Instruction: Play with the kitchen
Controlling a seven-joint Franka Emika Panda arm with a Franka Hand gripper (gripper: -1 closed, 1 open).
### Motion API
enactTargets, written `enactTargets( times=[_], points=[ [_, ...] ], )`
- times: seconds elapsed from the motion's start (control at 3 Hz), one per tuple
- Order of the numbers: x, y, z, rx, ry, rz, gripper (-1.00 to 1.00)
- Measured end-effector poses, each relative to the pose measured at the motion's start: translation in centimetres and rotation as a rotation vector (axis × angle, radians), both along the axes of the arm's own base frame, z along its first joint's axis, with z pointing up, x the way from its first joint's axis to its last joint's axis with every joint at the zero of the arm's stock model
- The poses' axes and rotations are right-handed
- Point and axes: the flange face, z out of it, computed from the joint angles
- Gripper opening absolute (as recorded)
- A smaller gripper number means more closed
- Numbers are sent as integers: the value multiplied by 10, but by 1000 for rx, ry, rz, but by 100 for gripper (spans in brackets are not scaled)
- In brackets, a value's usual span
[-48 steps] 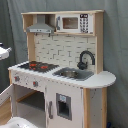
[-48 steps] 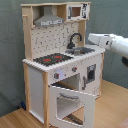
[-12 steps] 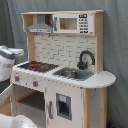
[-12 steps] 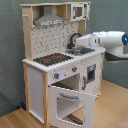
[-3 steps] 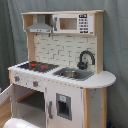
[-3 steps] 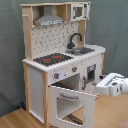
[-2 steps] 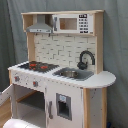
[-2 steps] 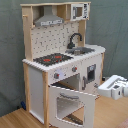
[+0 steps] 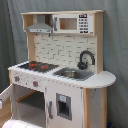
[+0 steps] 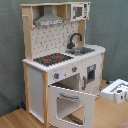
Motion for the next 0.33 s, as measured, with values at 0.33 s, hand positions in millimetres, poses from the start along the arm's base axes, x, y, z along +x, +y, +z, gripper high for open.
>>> enactTargets(
  times=[0.33],
  points=[
    [-2,-14,-12,16,-17,-35,100]
  ],
)
